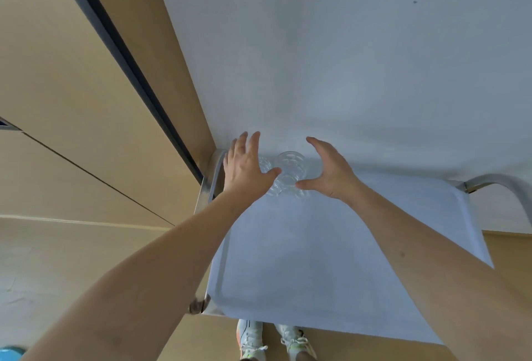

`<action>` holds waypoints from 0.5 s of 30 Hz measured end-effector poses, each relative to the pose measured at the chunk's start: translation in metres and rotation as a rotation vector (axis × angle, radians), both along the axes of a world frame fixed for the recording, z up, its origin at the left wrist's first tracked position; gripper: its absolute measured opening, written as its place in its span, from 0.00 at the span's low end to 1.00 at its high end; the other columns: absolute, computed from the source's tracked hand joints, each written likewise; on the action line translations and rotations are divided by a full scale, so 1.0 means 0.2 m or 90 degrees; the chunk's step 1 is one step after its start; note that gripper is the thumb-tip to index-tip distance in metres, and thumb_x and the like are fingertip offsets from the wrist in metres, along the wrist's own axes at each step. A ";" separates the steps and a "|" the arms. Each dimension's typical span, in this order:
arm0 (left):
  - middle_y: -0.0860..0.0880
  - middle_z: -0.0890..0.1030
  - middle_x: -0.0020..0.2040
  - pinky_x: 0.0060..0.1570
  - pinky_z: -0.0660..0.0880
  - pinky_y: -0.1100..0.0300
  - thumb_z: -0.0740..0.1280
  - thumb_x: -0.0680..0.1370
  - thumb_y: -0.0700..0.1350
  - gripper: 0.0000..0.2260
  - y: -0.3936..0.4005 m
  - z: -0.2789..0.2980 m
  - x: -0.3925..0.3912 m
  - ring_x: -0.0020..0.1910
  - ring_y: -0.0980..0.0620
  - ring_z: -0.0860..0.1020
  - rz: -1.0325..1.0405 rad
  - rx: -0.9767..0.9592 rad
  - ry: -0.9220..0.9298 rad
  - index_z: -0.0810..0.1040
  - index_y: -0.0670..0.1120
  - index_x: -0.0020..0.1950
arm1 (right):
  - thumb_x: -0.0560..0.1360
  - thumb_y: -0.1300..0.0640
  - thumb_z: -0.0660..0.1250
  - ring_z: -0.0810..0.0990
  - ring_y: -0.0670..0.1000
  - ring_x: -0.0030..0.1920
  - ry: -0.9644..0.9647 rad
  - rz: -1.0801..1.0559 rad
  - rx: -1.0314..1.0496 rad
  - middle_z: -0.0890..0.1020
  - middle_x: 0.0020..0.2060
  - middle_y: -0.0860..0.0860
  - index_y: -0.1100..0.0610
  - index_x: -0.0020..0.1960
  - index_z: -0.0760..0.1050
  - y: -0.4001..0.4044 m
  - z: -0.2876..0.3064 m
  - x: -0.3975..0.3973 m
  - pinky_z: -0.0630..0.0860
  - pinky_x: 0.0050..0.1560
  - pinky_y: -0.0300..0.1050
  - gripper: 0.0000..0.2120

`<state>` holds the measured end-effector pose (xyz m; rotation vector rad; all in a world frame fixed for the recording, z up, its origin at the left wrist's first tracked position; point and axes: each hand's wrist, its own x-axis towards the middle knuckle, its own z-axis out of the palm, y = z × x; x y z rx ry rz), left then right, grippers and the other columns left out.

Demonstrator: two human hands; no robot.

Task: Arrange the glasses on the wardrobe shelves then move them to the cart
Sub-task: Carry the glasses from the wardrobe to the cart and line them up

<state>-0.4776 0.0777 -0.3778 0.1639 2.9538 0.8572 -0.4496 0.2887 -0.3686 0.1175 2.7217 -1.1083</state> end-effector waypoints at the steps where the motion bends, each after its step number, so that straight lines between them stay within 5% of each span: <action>1: 0.45 0.56 0.82 0.77 0.56 0.40 0.74 0.74 0.59 0.41 0.01 0.04 -0.01 0.81 0.41 0.53 -0.018 -0.006 0.012 0.56 0.52 0.81 | 0.65 0.51 0.83 0.60 0.50 0.78 0.010 -0.007 0.010 0.61 0.79 0.47 0.48 0.81 0.57 0.00 0.04 0.02 0.61 0.76 0.48 0.52; 15: 0.46 0.54 0.83 0.78 0.52 0.41 0.69 0.77 0.63 0.38 0.54 0.60 0.18 0.82 0.43 0.50 -0.327 -0.037 0.165 0.57 0.53 0.82 | 0.73 0.47 0.76 0.59 0.55 0.77 0.094 -0.251 0.143 0.59 0.79 0.50 0.48 0.82 0.53 0.32 0.55 0.62 0.63 0.73 0.51 0.46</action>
